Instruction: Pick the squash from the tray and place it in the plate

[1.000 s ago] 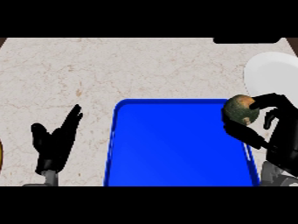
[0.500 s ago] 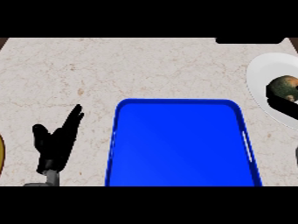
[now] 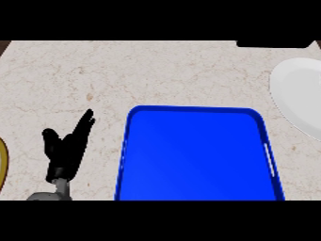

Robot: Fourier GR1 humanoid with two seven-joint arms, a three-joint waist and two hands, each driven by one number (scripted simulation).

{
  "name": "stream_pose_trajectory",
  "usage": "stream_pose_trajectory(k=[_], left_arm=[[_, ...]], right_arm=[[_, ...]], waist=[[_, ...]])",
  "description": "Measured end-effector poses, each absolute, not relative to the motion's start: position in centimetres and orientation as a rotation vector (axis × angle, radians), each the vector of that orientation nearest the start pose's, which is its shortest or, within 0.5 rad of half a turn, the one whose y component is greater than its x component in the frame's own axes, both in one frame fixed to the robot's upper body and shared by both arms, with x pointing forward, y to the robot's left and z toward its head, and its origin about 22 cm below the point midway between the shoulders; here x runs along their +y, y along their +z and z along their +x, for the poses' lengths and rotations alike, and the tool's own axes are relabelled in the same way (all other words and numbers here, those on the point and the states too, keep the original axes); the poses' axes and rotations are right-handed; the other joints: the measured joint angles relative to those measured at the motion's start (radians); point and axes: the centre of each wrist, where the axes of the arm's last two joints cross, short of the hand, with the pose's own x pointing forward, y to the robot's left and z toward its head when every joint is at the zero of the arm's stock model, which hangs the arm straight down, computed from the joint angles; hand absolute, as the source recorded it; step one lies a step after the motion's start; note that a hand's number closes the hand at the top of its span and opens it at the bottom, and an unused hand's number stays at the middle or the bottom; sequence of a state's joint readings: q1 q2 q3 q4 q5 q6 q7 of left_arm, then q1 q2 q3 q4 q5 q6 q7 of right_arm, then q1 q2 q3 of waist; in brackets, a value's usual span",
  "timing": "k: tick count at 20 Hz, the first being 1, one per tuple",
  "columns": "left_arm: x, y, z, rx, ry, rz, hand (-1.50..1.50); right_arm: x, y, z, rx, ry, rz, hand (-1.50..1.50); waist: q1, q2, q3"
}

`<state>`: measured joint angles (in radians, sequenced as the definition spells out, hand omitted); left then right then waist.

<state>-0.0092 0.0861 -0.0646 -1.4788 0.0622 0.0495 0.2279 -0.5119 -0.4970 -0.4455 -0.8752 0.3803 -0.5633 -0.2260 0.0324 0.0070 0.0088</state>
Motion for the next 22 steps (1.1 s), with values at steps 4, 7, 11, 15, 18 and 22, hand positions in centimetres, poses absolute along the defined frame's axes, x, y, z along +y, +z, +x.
stream_pose_trajectory(k=[4,7,11,15,18,22], left_arm=[[23.2,-1.8,24.4,-1.271,-0.041,0.009,0.0],[23.1,-1.6,24.6,-1.278,-0.056,-0.012,0.0],[23.0,-1.5,24.8,-1.277,-0.061,-0.017,0.0],[23.2,-1.5,24.8,-1.276,-0.058,-0.02,0.0],[23.3,-1.7,24.7,-1.278,-0.058,-0.02,0.0],[23.3,-1.7,24.5,-1.274,-0.049,-0.014,0.0]], right_arm=[[-45.3,6.1,33.8,-1.441,-0.058,-1.277,-1.5],[-46.4,5.5,33.7,-1.322,0.039,-1.236,-1.5],[-46.5,4.9,34.2,-1.294,0.083,-1.138,-1.5],[-46.7,4.4,34.1,-1.385,0.059,-1.048,-1.5],[-46.9,4.8,34.3,-1.491,-0.03,-0.997,-1.5],[-48.2,5.0,33.5,-1.581,-0.168,-0.943,-1.5]], waist=[[0.014,0.006,0.0],[0.029,0.012,0.0],[0.036,0.015,0.002],[0.032,0.016,0.004],[0.028,0.015,0.005],[0.02,0.012,0.005]])
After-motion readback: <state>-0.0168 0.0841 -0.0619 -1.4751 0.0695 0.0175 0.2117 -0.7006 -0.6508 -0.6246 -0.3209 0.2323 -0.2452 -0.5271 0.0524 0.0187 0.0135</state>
